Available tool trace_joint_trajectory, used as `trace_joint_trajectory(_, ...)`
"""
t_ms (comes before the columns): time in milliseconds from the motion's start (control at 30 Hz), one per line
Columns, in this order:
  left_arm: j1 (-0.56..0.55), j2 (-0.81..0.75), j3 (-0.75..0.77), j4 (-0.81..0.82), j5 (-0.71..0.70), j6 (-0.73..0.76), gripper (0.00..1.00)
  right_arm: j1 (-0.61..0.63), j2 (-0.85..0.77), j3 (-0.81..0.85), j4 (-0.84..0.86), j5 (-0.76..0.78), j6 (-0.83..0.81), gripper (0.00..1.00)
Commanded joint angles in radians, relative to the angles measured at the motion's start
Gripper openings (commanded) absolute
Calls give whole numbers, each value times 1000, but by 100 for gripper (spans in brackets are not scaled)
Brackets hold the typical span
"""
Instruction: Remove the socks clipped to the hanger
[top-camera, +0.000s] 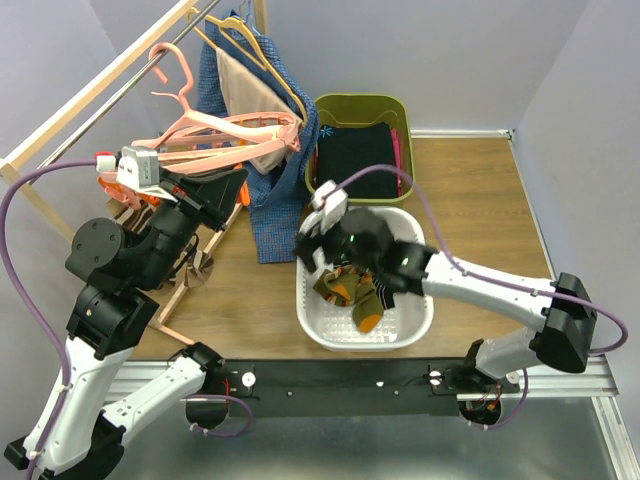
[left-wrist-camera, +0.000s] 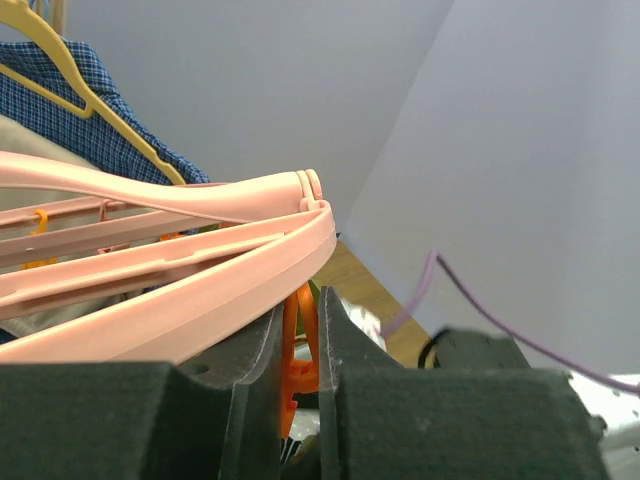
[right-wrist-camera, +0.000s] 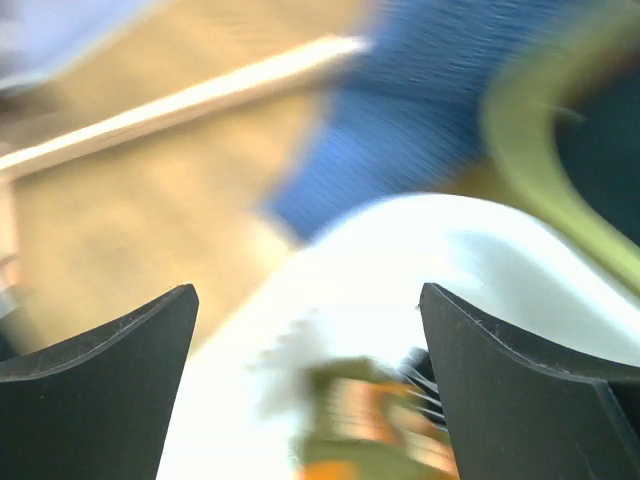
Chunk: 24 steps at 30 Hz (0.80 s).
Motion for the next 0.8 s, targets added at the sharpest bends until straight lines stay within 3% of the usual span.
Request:
trace_joint_trajectory(0,-11,-12,8,-3,58,-11,0,158,16,-142,474,-183,-116,100)
trace_joint_trajectory(100,-13,-14,6,0,59,-13,0,191,119,-176,712,-284,-122,100)
trace_joint_trajectory(267,-11,-22,5,-11,48,-11,0,261,308,-38,852,-327,-214,100)
trace_joint_trajectory(433,-13,-31,15,-26,41,-14,0,309,485,199,838,-292,-196,100)
trace_joint_trajectory(633,-13,-34,26,-23,58,-37,0,353,549,272,899,-257,-269,100)
trace_joint_trajectory(767,-13,-34,21,-19,62,-48,0,369,602,359,927,-89,-314,100)
